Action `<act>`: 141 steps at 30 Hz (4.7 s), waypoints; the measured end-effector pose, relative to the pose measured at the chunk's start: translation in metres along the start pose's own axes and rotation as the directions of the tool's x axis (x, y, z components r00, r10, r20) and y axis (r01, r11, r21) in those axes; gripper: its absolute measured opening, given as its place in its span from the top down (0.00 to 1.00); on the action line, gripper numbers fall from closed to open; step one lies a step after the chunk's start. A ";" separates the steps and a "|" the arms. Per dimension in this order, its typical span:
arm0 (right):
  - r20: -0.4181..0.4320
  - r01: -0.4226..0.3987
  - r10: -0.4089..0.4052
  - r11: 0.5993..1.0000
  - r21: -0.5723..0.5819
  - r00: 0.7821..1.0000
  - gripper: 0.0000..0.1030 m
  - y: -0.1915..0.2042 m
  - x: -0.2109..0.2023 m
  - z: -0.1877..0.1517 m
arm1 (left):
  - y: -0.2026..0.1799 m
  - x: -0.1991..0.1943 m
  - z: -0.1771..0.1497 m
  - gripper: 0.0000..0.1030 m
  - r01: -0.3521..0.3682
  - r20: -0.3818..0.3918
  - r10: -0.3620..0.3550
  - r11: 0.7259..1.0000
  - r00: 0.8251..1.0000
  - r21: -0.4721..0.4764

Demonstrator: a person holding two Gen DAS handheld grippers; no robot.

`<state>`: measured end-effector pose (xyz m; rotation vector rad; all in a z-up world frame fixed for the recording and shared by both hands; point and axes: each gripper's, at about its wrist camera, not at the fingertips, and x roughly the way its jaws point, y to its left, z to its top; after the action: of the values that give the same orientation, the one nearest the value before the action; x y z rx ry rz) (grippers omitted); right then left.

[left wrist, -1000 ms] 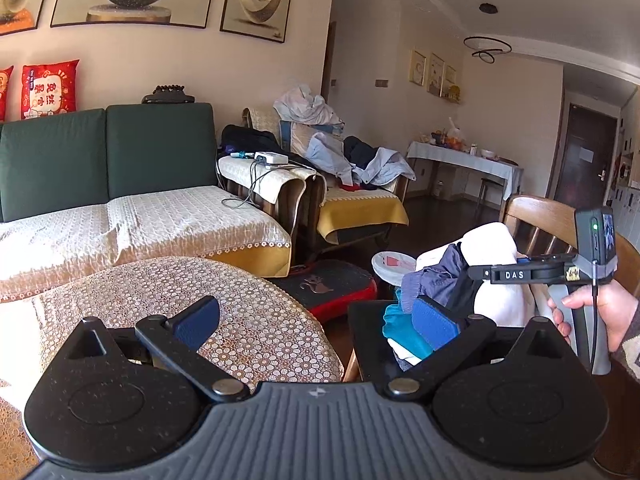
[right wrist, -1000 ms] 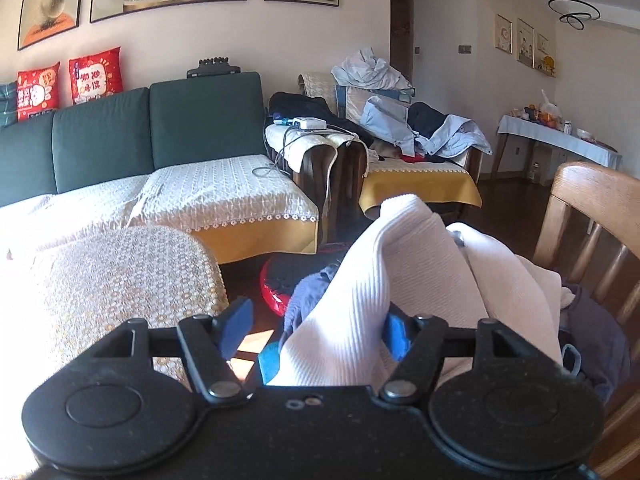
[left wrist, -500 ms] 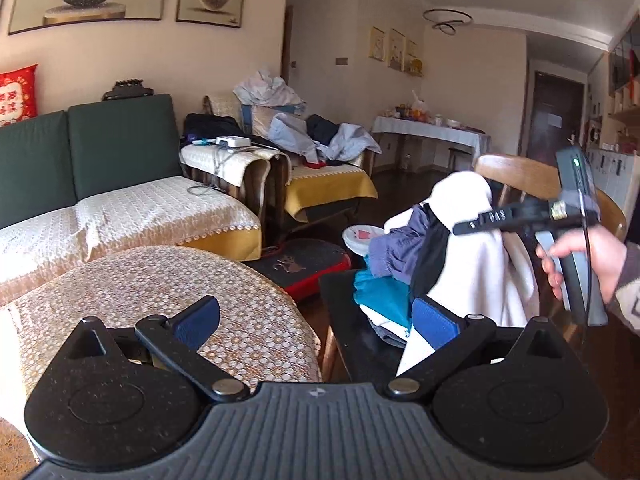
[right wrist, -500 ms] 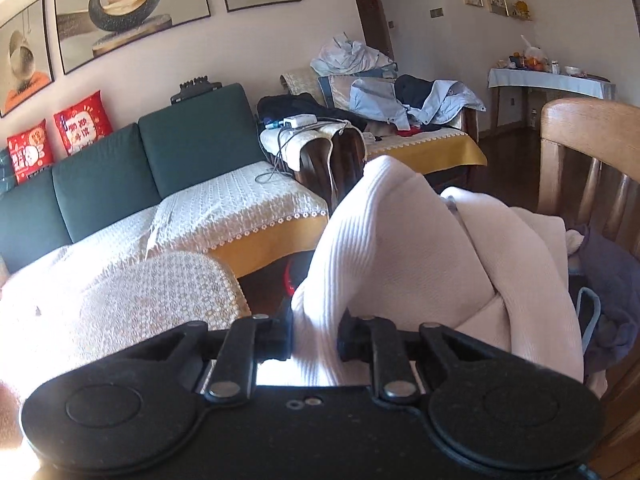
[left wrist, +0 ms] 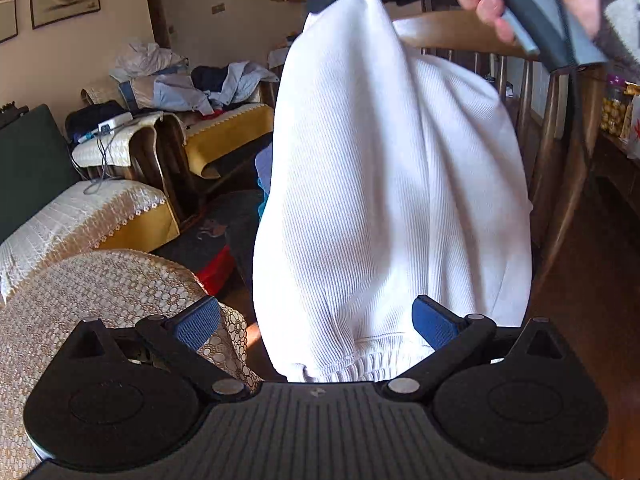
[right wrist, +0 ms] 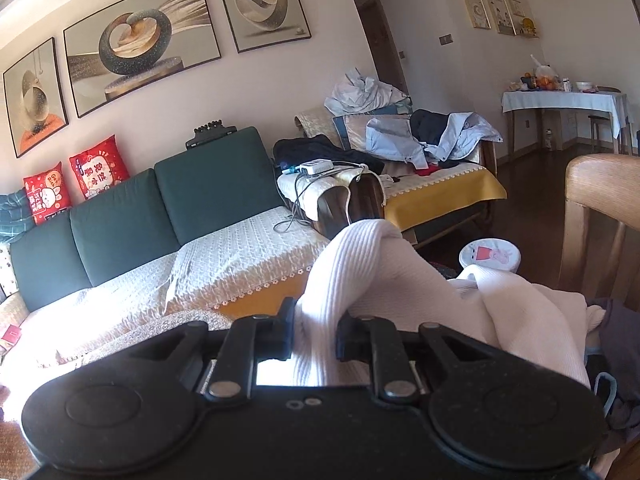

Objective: Fold clothes

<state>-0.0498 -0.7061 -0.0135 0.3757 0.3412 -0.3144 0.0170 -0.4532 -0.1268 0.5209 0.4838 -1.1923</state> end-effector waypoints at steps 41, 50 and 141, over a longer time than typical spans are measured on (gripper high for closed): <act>-0.374 0.143 -0.073 0.976 0.163 0.925 0.00 -0.013 -0.047 -0.213 | 0.033 -0.012 0.091 0.84 0.135 0.091 -0.119 0.973 0.989 -0.185; -0.253 0.095 0.059 0.826 0.555 0.966 0.00 -0.032 -0.021 -0.217 | 0.026 -0.021 0.099 0.84 0.131 0.108 -0.115 0.979 0.987 -0.156; -0.141 -0.104 0.334 0.619 0.779 0.932 0.00 -0.047 -0.019 -0.259 | 0.050 -0.022 0.046 0.91 -0.180 -0.002 0.180 0.983 0.984 -0.042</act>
<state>-0.1519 -0.6378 -0.2466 1.3170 0.4192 -0.1414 0.0617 -0.4511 -0.0705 0.5163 0.4501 -1.0076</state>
